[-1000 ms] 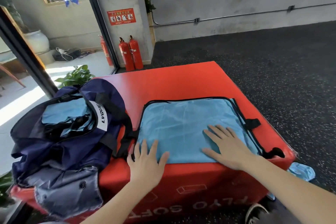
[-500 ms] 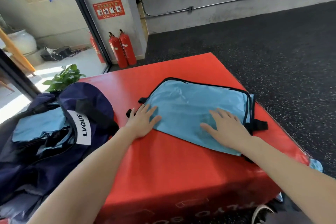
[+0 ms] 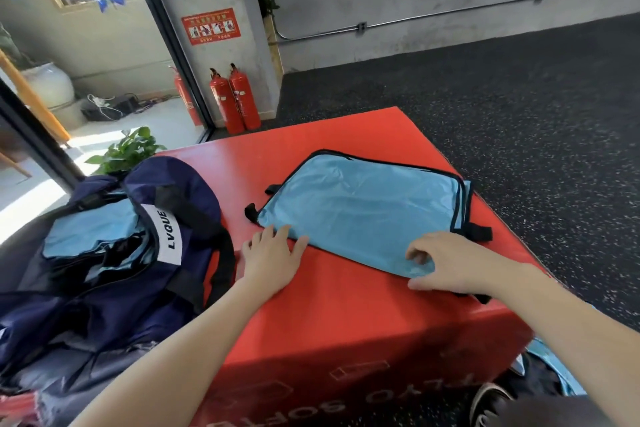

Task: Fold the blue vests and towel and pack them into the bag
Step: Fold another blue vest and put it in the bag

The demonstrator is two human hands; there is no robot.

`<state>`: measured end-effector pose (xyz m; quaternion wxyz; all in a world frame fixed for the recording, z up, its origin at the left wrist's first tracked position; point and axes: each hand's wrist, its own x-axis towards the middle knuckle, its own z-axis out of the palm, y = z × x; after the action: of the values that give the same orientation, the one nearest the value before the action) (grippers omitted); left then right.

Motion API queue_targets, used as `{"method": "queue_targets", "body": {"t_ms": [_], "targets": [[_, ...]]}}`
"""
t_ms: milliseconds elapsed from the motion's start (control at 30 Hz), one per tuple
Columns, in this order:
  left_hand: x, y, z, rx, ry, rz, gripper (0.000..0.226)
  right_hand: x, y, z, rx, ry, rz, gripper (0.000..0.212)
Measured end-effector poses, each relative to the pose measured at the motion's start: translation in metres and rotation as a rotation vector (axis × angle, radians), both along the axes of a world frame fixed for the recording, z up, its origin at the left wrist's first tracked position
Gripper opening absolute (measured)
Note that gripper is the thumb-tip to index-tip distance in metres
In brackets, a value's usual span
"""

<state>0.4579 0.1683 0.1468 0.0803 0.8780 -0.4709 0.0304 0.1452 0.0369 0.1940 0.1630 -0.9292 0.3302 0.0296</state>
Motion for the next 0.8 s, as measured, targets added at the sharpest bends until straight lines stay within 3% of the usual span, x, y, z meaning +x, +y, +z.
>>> {"method": "queue_targets", "body": {"t_ms": [133, 300, 533, 800], "targets": [[0.011, -0.012, 0.0, 0.005, 0.037, 0.004, 0.064, -0.007, -0.001, 0.003, -0.054, 0.103, 0.019, 0.035], [0.049, -0.044, 0.002, 0.054, 0.06, -0.05, 0.077, -0.002, -0.004, 0.004, -0.027, 0.073, -0.022, 0.014], [0.07, -0.072, 0.022, 0.055, 0.093, -0.031, 0.069, 0.037, 0.012, 0.008, -0.023, -0.013, -0.071, 0.012], [0.016, 0.011, 0.043, -0.133, 0.151, -0.164, 0.059, 0.103, 0.066, 0.015, 0.067, -0.008, -0.037, 0.016]]}}
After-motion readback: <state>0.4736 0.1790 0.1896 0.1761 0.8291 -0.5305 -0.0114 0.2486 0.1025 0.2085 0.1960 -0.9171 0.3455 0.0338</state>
